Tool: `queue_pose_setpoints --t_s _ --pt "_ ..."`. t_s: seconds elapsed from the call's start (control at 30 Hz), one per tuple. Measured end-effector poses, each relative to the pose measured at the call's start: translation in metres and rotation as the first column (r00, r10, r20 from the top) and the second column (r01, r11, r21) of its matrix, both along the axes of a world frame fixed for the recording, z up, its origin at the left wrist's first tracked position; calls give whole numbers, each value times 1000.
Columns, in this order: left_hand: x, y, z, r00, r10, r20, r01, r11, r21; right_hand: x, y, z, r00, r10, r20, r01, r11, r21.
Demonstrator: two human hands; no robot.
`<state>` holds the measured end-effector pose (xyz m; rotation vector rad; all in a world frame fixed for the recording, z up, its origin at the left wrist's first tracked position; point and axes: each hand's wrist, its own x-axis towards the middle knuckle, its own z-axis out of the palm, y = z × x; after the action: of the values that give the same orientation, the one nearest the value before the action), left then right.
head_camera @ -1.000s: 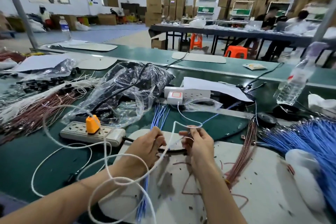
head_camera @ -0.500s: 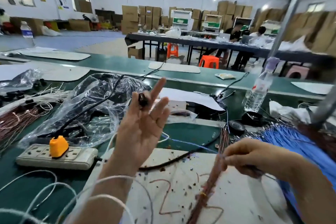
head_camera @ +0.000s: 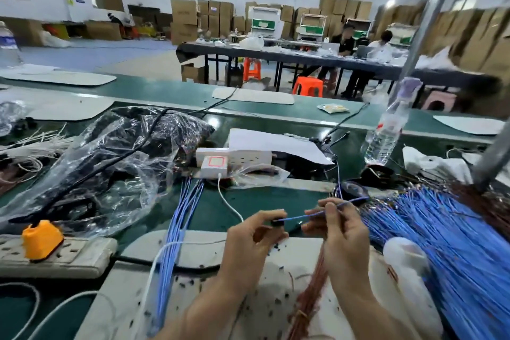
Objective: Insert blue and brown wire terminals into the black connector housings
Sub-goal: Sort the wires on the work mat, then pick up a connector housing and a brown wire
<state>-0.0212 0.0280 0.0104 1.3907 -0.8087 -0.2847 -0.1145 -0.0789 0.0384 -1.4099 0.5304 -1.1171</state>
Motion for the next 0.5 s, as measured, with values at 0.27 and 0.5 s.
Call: queue_pose_setpoints --t_s 0.27,0.5 --pt "3 5 4 970 170 173 -170 985 -11 -9 28 8 983 -138 120 163 959 -233" --pt "2 7 5 983 137 121 -136 991 -10 -10 37 5 989 -121 87 149 839 -523"
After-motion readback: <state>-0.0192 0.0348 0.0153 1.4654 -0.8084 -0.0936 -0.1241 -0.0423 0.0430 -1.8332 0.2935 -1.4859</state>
